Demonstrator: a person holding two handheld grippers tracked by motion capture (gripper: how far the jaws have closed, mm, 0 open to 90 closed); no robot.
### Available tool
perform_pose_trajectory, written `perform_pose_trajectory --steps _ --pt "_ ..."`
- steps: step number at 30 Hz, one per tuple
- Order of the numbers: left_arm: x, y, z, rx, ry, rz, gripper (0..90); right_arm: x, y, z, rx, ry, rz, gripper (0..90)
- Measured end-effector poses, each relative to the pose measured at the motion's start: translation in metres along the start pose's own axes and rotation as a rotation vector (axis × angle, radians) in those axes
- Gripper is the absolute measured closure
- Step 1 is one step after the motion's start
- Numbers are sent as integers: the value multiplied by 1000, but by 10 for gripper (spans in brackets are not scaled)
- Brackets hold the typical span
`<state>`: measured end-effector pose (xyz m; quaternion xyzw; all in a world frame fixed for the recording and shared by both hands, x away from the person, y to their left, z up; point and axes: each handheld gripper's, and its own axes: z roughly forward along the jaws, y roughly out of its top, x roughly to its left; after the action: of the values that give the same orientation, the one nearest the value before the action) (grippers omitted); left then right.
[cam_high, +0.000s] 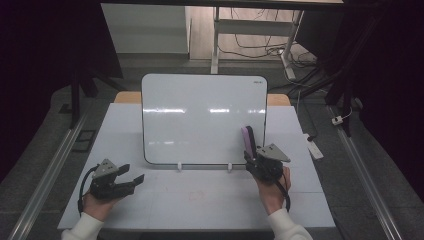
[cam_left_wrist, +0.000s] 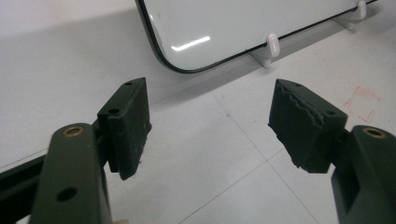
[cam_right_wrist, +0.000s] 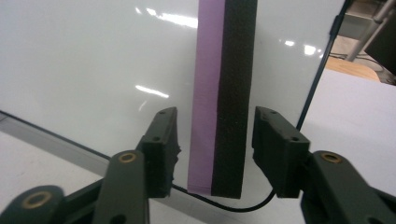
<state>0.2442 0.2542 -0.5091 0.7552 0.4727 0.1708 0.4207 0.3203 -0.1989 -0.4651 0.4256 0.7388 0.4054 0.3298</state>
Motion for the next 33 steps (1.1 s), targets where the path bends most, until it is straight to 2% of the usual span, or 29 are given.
perform_pose_trajectory --steps 4,10,17,24,28,33 --pt "1 0 1 0 -1 -1 302 -6 -1 -6 -31 58 9 438" --pt "0 -1 2 6 -15 2 304 -18 -6 -13 -39 135 15 413" --pt "0 -1 4 18 -38 22 307 -29 -13 -19 -62 244 -19 368" --pt "-3 1 6 28 -71 46 294 -36 -21 -27 -72 271 -68 332" --pt "-2 0 6 31 -83 44 284 -41 -31 -34 -65 274 -109 328" --pt "-2 0 6 35 -97 49 269 -53 -44 -40 -64 265 -102 320"
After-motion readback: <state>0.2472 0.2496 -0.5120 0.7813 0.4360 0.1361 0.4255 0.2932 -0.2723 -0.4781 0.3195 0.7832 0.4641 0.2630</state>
